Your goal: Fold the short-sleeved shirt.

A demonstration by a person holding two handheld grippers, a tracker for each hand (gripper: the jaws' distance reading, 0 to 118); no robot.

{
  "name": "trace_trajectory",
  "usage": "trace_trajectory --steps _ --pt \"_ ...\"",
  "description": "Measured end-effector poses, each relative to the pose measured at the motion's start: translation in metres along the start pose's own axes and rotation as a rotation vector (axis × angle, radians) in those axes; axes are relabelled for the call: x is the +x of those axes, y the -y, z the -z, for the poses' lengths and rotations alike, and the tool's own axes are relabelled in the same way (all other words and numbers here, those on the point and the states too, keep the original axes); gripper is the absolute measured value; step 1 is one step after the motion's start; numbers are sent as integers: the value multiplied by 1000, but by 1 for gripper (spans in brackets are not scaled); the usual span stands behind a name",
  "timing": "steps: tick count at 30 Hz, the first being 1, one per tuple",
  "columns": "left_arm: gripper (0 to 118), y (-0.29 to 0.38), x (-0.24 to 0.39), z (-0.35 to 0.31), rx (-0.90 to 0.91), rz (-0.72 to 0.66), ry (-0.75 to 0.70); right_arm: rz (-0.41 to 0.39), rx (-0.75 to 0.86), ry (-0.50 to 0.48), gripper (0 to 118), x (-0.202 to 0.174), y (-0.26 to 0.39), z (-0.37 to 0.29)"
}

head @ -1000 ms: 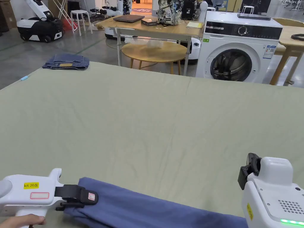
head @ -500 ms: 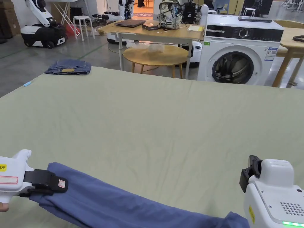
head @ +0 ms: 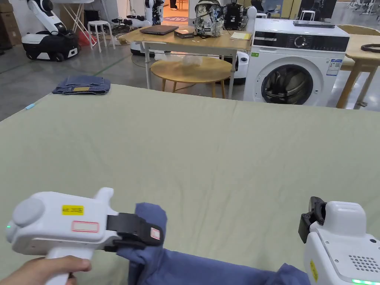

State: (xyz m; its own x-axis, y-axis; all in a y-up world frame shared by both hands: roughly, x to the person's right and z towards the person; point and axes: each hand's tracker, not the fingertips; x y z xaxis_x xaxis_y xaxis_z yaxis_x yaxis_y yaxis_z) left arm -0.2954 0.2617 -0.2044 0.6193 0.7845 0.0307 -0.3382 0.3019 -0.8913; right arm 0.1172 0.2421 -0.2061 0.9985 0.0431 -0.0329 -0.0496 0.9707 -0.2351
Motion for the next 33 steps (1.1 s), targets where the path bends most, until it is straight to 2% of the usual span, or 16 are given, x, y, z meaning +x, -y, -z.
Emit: trace_trajectory --steps 4,6,9,15,17,19,23,30,32,33 --pt "3 2 4 55 -55 -20 -83 -2 -9 5 0 3 2 -3" --pt "3 16 20 84 -111 6 -148 -5 -16 9 0 5 3 -4" --pt "3 19 11 121 -185 53 -244 -9 -25 15 0 8 5 -4" --pt "4 37 16 162 -236 77 -375 -9 -33 26 0 12 8 -5" --pt "11 42 19 169 -242 82 -382 -5 -37 27 0 12 9 -6" --pt "27 44 18 170 -244 77 -378 -5 -40 27 0 13 10 -6" --pt "37 39 9 163 -244 48 -281 -6 -43 29 0 15 11 -7" --pt "35 38 32 125 -239 41 -160 4 -44 34 0 21 13 -9" --pt "17 36 32 114 -189 51 -121 7 -43 37 0 22 14 -10" --pt "16 29 26 108 -169 41 -104 9 -45 38 0 23 14 -10"
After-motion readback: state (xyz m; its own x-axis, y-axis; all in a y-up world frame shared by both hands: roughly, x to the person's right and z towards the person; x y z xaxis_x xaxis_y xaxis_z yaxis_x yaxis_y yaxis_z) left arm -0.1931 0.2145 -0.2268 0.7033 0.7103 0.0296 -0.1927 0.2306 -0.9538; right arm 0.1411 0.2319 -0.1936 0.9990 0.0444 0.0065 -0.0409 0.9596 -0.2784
